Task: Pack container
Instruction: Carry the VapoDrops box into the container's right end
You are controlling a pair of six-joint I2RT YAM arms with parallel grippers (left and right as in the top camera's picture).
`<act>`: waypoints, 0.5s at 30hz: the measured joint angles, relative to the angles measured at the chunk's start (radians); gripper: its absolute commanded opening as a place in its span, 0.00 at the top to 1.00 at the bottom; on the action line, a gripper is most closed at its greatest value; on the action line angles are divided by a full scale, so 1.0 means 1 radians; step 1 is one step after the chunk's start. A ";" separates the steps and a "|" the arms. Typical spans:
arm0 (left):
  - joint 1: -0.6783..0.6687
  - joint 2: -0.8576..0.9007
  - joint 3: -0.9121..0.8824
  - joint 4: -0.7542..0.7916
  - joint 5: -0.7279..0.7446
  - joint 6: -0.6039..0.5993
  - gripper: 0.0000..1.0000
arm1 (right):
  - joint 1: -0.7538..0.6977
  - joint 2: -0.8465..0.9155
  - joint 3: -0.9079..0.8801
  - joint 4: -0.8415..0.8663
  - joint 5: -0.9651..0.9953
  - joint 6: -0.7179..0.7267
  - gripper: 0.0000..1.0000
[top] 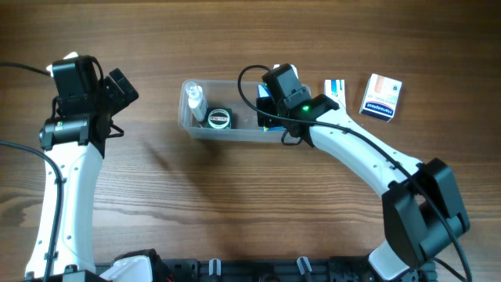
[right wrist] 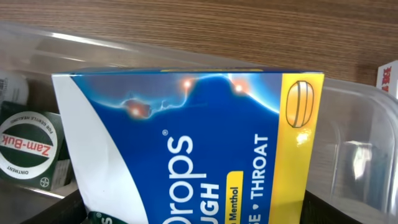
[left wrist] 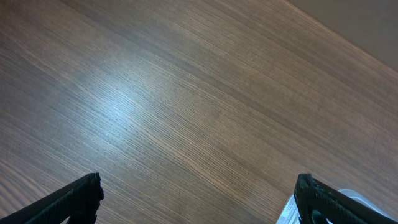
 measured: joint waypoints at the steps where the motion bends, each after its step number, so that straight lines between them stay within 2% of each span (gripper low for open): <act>1: 0.000 0.000 0.000 0.000 0.000 0.000 0.00 | 0.000 0.000 0.000 0.000 0.002 0.000 0.34; 3: 0.000 0.000 0.000 0.000 0.000 0.000 0.00 | 0.000 0.000 0.000 -0.001 0.006 0.000 0.34; 6: 0.000 0.000 0.000 0.000 0.000 0.000 0.00 | 0.000 0.000 0.000 -0.001 0.013 0.000 0.28; 15: 0.000 0.000 0.000 0.000 0.000 0.000 0.00 | 0.000 0.000 0.000 -0.006 0.024 0.000 0.27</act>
